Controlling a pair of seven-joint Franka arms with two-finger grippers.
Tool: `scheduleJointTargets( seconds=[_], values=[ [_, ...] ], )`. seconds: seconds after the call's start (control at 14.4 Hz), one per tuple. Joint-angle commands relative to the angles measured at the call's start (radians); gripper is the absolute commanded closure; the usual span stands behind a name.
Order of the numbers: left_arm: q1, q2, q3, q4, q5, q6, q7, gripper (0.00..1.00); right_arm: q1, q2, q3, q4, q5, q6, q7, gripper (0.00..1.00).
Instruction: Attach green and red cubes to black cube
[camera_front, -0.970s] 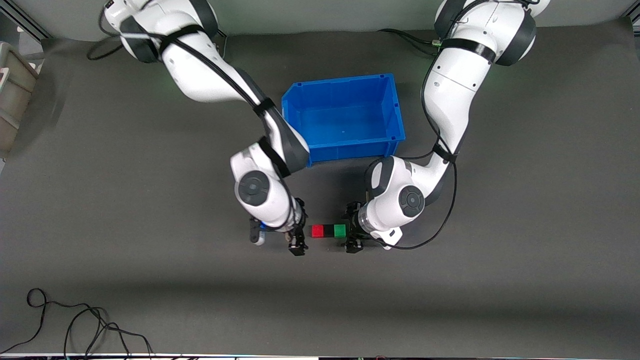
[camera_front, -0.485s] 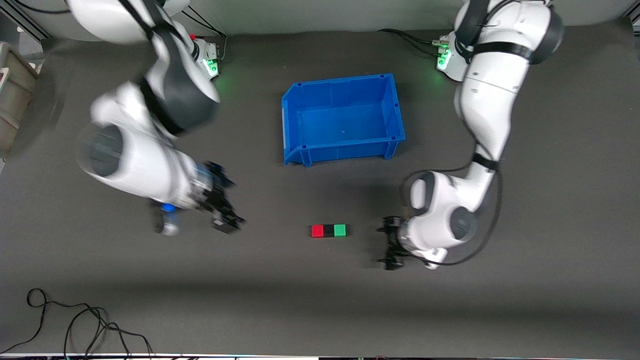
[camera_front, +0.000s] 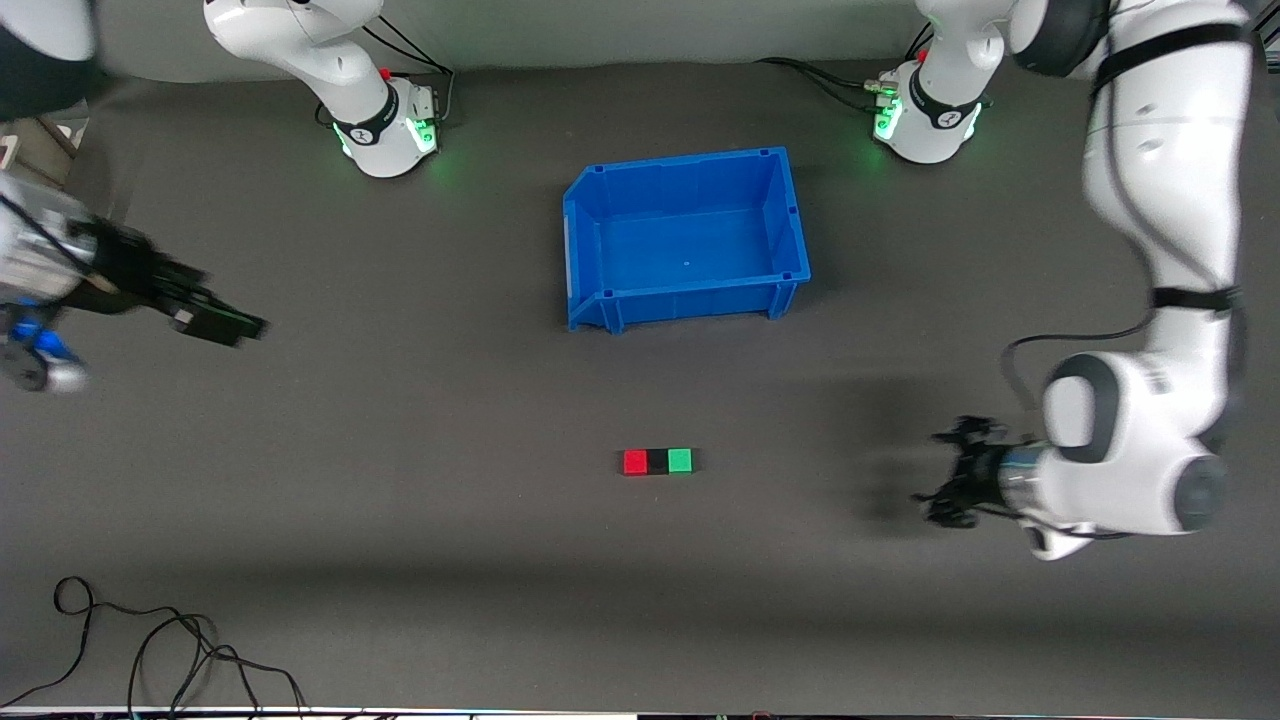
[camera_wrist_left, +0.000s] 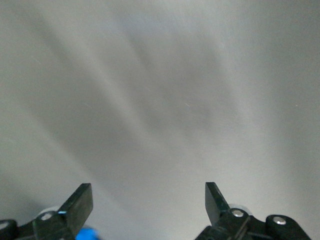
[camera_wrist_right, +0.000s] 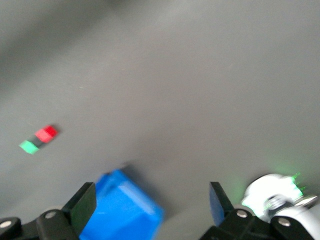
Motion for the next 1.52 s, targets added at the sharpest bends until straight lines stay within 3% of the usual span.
scheduleJointTargets(
  seconds=[0.0,0.14,0.35,0.69,0.9,1.25,1.32,1.45],
  values=[
    [0.042,-0.141,-0.008,-0.063,0.083,-0.108,0.251,0.00,0.017,-0.044,-0.052,-0.086,-0.080,0.020,-0.263,0.00],
    [0.071,-0.222,-0.007,-0.077,0.105,-0.191,0.430,0.00,0.019,-0.061,-0.062,-0.156,-0.140,0.113,-0.395,0.00],
    [0.095,-0.342,-0.007,-0.077,0.134,-0.300,0.553,0.00,0.017,-0.134,-0.068,-0.348,-0.145,0.349,-0.461,0.00],
    [0.092,-0.479,-0.007,-0.075,0.145,-0.351,0.653,0.00,0.017,-0.145,-0.076,-0.360,-0.143,0.353,-0.460,0.00],
    [0.082,-0.531,-0.007,-0.084,0.145,-0.336,0.853,0.00,0.017,-0.145,-0.077,-0.360,-0.143,0.345,-0.458,0.00],
    [-0.056,-0.713,0.090,-0.276,0.243,-0.216,0.969,0.00,0.013,-0.147,-0.074,-0.362,-0.145,0.345,-0.455,0.00],
    [-0.062,-0.739,0.090,-0.308,0.257,-0.190,0.969,0.00,-0.030,-0.147,-0.054,-0.360,-0.143,0.345,-0.457,0.00],
    [-0.087,-0.756,0.090,-0.324,0.277,-0.170,0.969,0.00,-0.173,-0.154,0.077,-0.359,-0.145,0.345,-0.467,0.00]
  ],
)
